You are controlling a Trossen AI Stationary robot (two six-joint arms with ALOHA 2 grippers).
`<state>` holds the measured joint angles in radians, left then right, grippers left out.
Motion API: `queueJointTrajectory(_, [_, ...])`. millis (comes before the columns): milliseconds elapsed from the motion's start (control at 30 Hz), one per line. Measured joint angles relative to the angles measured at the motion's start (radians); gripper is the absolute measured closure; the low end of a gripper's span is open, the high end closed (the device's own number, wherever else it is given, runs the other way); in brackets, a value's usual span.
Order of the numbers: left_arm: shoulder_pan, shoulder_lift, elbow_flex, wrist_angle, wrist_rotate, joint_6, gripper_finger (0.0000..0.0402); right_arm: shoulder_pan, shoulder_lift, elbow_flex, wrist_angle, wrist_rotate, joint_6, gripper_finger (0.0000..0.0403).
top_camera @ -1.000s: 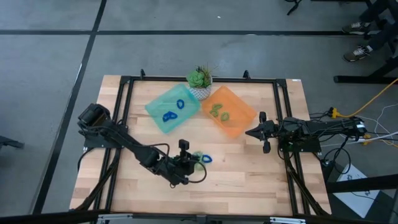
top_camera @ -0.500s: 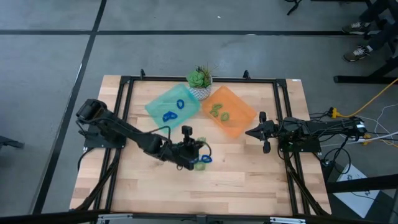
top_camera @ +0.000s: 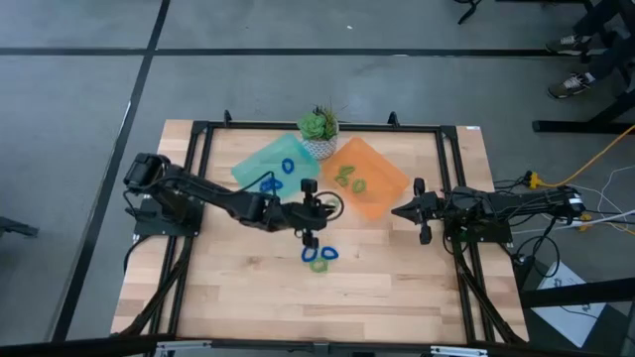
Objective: Sort spring keychains
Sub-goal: Put the green spring keychain into the orange bin
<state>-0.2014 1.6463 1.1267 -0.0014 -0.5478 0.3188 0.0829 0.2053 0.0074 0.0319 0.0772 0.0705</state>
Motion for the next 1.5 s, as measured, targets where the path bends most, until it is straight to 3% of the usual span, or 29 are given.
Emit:
queueJointTrajectory(433, [0.122,0.0,0.0,0.158,0.187,0.054,0.0375,0.0,0.0,0.0,0.0,0.0,0.0,0.0395])
queueJointTrajectory(633, [0.178,0.0,0.0,0.243,0.347,0.099,0.0375,0.0,0.0,0.0,0.0,0.0,0.0,0.0395])
queueJointTrajectory(900, [0.28,0.002,0.0,0.272,0.462,0.125,0.0375,0.0,0.0,0.0,0.0,0.0,0.0,0.0395])
queueJointTrajectory(1133, [0.372,0.063,0.0,0.321,0.593,0.062,0.0375,0.0,0.0,0.0,0.0,0.0,0.0,0.0395])
queueJointTrajectory(1500, [0.41,0.198,0.0,0.45,0.636,0.033,0.0375,0.0,0.0,0.0,0.0,0.0,0.0,0.0395])
